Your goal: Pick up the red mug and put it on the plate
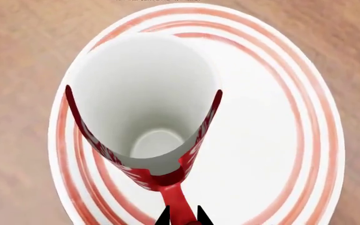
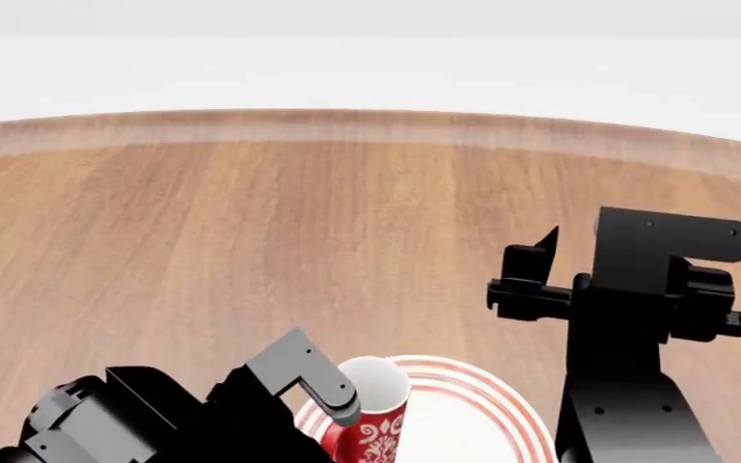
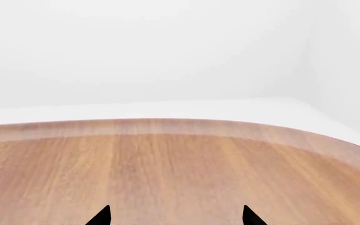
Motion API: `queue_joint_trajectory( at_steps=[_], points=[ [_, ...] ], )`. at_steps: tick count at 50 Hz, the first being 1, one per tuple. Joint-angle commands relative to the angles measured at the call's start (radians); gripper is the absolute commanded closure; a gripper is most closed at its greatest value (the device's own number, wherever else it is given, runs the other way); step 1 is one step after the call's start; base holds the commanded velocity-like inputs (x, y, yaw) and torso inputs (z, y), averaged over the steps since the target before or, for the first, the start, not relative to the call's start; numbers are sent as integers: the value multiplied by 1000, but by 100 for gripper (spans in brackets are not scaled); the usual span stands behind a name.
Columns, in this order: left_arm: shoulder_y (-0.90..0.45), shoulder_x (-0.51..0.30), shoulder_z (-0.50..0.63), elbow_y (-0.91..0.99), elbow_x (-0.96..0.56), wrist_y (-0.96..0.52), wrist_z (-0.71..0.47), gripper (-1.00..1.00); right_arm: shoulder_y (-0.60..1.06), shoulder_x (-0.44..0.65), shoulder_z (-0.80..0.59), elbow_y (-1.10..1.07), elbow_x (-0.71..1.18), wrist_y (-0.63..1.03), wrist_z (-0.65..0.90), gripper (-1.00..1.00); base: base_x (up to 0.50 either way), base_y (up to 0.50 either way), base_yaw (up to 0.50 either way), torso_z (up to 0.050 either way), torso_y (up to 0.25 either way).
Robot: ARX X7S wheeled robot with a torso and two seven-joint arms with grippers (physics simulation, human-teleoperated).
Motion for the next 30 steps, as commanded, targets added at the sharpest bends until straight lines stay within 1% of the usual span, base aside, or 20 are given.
queue_joint_trajectory(
  at_steps=[1, 8, 9, 30],
  points=[
    [13, 0, -10, -5, 3, -11, -12, 100, -2, 0, -4, 7, 3, -7, 0, -100, 0, 0, 0, 0, 0],
    [15, 0, -10, -3, -3, -22, -7, 100, -4, 0, -5, 13, 4, -14, 0, -100, 0, 0, 0, 0, 0],
    [15, 0, -10, -3, -4, -24, -10, -100, -4, 1, -5, 14, 5, -14, -1, -100, 0, 0, 0, 0, 0],
    [11, 0, -9, 2, -6, -28, -13, -100, -4, 0, -12, 19, 10, -19, 3, -100, 0, 0, 0, 0, 0]
  ],
)
